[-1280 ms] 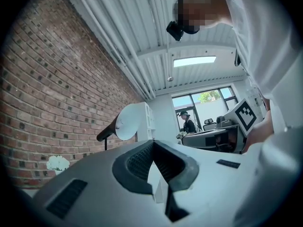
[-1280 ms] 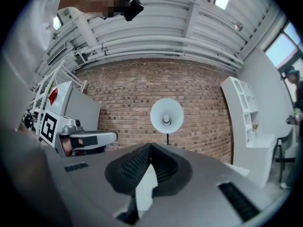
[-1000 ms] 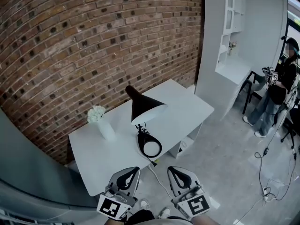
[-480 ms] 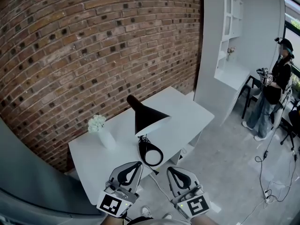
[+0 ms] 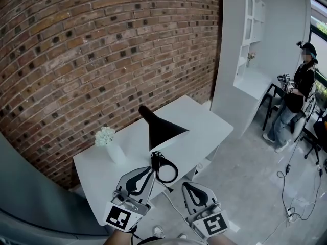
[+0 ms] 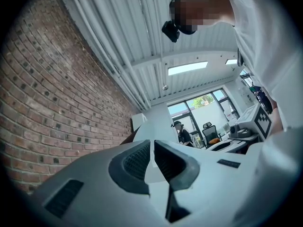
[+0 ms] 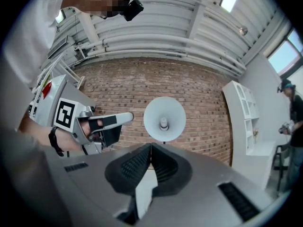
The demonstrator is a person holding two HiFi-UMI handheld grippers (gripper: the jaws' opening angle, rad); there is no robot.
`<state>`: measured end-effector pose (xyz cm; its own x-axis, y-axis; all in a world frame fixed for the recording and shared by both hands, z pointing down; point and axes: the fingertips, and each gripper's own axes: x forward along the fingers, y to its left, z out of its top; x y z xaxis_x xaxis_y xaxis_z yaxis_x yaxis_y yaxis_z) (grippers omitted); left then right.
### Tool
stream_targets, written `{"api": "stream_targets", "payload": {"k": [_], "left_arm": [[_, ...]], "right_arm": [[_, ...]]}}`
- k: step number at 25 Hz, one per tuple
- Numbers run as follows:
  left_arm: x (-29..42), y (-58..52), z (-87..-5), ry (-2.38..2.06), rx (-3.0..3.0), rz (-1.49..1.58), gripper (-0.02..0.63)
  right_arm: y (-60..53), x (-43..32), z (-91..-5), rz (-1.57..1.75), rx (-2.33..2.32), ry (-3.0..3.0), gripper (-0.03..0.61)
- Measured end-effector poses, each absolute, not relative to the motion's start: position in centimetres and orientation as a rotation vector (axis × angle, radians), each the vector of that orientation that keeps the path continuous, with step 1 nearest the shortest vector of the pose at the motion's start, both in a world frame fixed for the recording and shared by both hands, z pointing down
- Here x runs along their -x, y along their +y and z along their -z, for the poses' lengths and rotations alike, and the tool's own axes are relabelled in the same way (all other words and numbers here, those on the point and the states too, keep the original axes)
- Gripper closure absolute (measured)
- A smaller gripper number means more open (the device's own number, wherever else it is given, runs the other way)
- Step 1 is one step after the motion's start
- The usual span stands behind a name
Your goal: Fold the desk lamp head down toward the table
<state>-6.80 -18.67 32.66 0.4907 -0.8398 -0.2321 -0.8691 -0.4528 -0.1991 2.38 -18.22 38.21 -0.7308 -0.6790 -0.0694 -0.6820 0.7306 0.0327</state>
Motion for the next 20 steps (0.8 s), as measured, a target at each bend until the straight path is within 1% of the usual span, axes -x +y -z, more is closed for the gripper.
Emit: {"api": "stream_targets", "payload": {"k": [12, 14, 17, 20], "left_arm": [[7.1, -19.9, -31.7, 1.404, 2.446, -0.159, 0.602], [6.9, -20.1, -31.4, 1.389, 2.446, -0.152, 0.565], [6.7, -20.5, -30.8, 1.362, 2.441, -0.144, 0.557], [6.5, -21.0, -29.9, 1.339, 2.430, -0.152, 0.534]], "right_arm": [[-18.7, -2.0, -39.2, -0.087, 1.153, 2.888, 0.560], [-18.7, -2.0, -39.1, -0.087, 1.159, 2.889, 0.560], [-18.8, -1.7, -38.9, -0.085, 1.153, 2.881, 0.560], [-18.9, -1.6, -38.9, -0.087, 1.155, 2.882, 0.560]]}}
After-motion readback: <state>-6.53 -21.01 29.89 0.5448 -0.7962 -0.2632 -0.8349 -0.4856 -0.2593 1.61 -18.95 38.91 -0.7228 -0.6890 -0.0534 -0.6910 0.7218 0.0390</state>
